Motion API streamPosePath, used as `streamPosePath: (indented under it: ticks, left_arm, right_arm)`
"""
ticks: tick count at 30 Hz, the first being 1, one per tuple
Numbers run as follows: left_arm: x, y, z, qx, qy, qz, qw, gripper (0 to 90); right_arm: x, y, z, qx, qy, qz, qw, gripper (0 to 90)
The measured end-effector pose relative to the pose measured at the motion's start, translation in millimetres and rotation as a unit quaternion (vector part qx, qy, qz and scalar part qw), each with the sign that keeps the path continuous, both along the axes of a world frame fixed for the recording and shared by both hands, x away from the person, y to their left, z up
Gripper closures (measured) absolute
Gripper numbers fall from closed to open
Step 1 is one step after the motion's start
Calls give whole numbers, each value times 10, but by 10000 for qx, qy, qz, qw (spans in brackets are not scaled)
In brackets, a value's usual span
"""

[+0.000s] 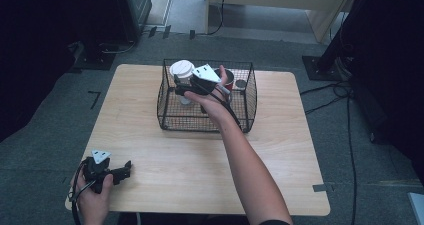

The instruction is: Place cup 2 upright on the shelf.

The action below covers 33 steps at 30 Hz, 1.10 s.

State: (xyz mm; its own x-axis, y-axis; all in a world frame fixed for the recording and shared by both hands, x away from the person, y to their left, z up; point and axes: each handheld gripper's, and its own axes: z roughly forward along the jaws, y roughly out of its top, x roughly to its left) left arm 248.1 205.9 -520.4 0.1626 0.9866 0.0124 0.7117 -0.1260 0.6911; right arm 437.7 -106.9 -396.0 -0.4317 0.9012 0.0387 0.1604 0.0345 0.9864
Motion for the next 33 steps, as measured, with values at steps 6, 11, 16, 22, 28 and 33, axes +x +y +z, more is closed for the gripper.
streamPosePath:
  ticks: [6,11,16,22,28,33]
  left_arm:
    - [0,-1,-1,-3,-6,4,10000,0]
    - [0,-1,-1,-4,-7,1,10000,0]
    - [0,-1,-1,-5,-6,2,10000,0]
    - [-1,-3,0,-1,0,-30,10000,0]
    - [0,-5,-1,-9,-10,-32,10000,0]
    - [-1,-3,0,2,-1,-44,10000,0]
  right_arm:
    - [-149,-144,41,-43,-46,18,10000,0]
    - [-299,-315,73,4,-81,-10,10000,0]
    - [-473,-487,107,62,-152,-5,9999,0]
    - [-678,-688,89,15,-224,-53,9997,0]
    - [-858,-877,28,5,-263,-141,9996,0]
    - [-984,-1014,-30,-23,-304,-231,9993,0]
